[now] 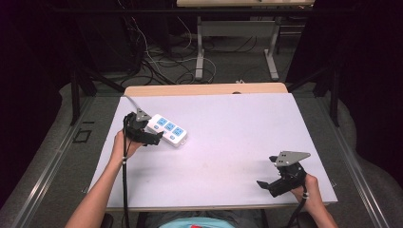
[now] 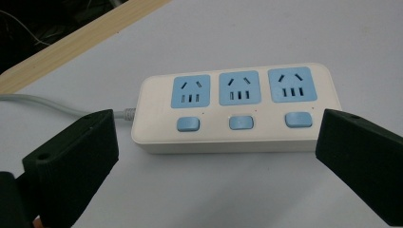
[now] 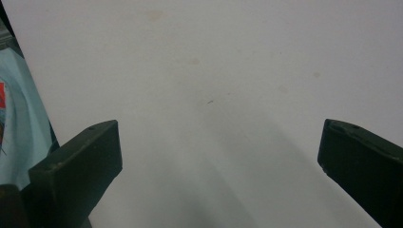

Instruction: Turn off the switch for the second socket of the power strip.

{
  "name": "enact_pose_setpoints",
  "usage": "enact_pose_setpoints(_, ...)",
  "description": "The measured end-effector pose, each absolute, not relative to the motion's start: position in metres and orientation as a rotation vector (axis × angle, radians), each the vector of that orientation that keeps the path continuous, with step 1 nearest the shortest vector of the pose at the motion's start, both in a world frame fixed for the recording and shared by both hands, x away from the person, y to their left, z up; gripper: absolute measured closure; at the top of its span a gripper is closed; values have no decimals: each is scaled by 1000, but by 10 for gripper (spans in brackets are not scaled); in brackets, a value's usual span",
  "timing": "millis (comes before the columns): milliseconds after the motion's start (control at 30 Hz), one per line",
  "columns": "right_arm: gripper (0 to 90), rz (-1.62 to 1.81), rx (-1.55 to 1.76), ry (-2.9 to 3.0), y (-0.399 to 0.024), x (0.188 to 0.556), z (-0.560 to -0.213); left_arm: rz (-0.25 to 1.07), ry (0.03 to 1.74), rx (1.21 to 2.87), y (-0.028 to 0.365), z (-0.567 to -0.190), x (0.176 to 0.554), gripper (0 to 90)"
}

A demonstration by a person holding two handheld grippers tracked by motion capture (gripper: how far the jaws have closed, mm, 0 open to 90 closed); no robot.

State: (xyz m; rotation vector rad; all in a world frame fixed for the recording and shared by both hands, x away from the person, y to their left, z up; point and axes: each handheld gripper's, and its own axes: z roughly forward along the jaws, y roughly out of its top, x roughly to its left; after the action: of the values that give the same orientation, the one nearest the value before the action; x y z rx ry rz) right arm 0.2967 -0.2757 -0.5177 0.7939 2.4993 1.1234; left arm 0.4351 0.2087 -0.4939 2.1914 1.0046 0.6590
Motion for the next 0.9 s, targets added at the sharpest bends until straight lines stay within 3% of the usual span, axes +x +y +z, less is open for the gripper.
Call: enact_pose_setpoints(900,3,1120,784,2504,-277,297,-518,637,1065,2197,205,-500,462,19)
